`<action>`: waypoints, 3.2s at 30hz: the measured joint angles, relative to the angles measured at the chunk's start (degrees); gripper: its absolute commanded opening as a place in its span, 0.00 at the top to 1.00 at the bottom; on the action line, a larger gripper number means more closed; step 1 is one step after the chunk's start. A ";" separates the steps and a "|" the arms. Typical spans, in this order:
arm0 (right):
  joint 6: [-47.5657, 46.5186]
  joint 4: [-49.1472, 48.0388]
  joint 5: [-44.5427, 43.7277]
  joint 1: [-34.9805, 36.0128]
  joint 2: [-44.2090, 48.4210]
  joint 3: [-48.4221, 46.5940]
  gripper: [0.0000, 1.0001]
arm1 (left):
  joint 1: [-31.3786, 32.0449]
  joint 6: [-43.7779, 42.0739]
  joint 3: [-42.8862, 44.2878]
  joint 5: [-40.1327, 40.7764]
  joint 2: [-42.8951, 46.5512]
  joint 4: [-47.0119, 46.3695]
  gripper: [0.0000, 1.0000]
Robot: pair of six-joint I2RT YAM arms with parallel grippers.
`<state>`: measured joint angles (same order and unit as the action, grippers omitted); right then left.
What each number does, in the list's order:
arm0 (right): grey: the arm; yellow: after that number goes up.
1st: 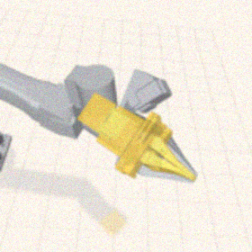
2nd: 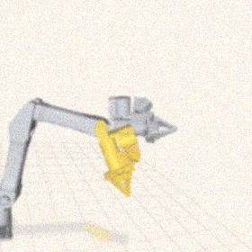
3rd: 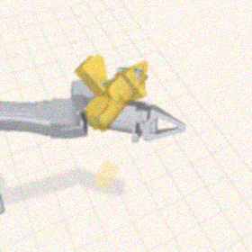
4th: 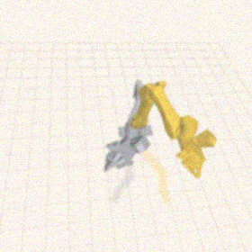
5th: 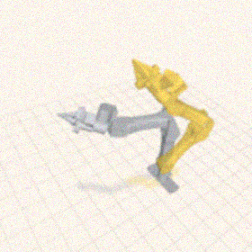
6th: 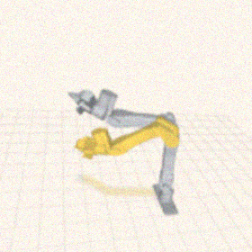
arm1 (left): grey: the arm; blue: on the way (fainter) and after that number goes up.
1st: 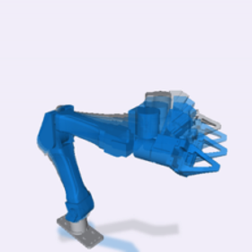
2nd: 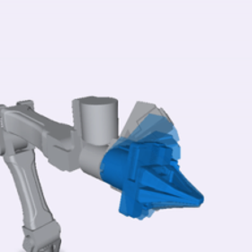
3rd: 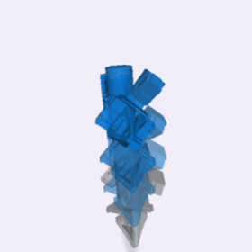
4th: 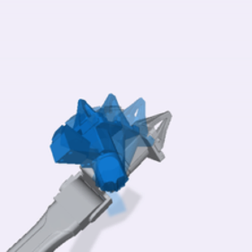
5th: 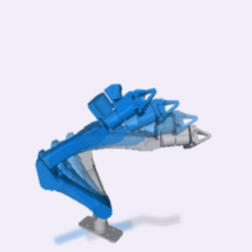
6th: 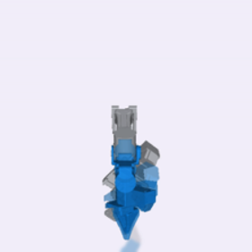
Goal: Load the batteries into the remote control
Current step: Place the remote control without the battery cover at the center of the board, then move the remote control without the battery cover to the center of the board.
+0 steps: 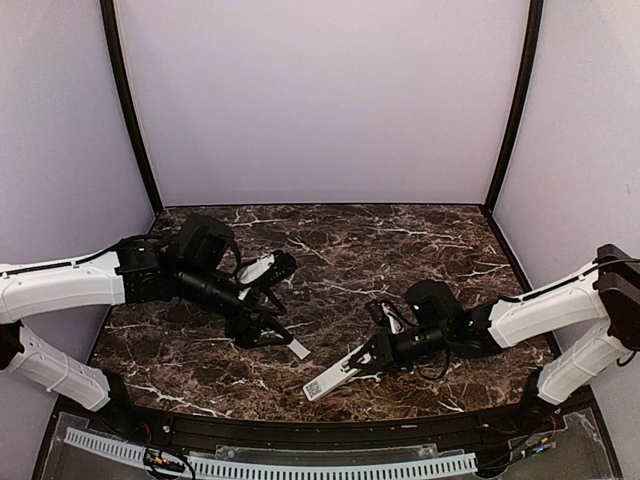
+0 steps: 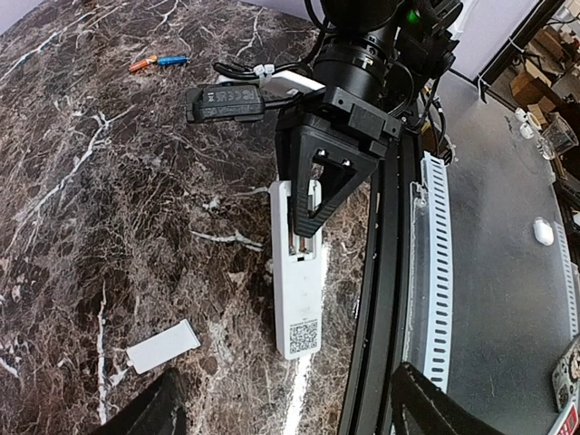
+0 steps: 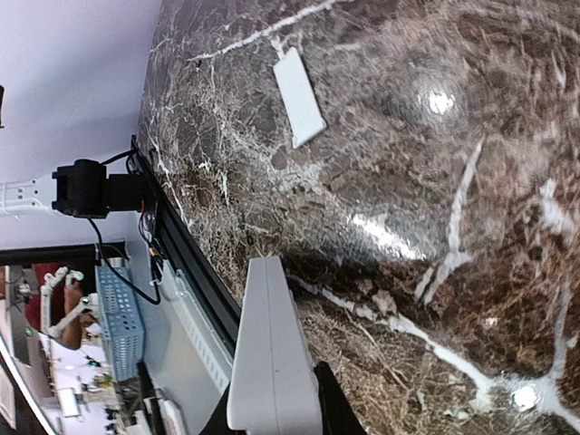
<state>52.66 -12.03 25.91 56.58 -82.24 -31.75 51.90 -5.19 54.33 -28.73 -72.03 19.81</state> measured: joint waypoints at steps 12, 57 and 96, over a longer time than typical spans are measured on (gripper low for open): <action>15.72 -6.64 -4.50 -0.04 -4.92 4.17 0.48 | -0.04 -0.63 0.00 1.92 -0.81 0.15 0.23; -25.38 45.31 -29.24 -30.47 -0.48 -27.02 0.50 | 14.12 -13.18 -1.57 17.07 -23.76 -7.72 0.02; -42.93 47.41 -28.55 -36.65 -21.27 -31.58 0.78 | 13.07 -21.38 -0.28 21.07 -26.36 0.33 0.65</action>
<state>9.74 35.38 -2.63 19.92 -103.50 -63.33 64.97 -26.57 54.04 -7.66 -98.39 20.14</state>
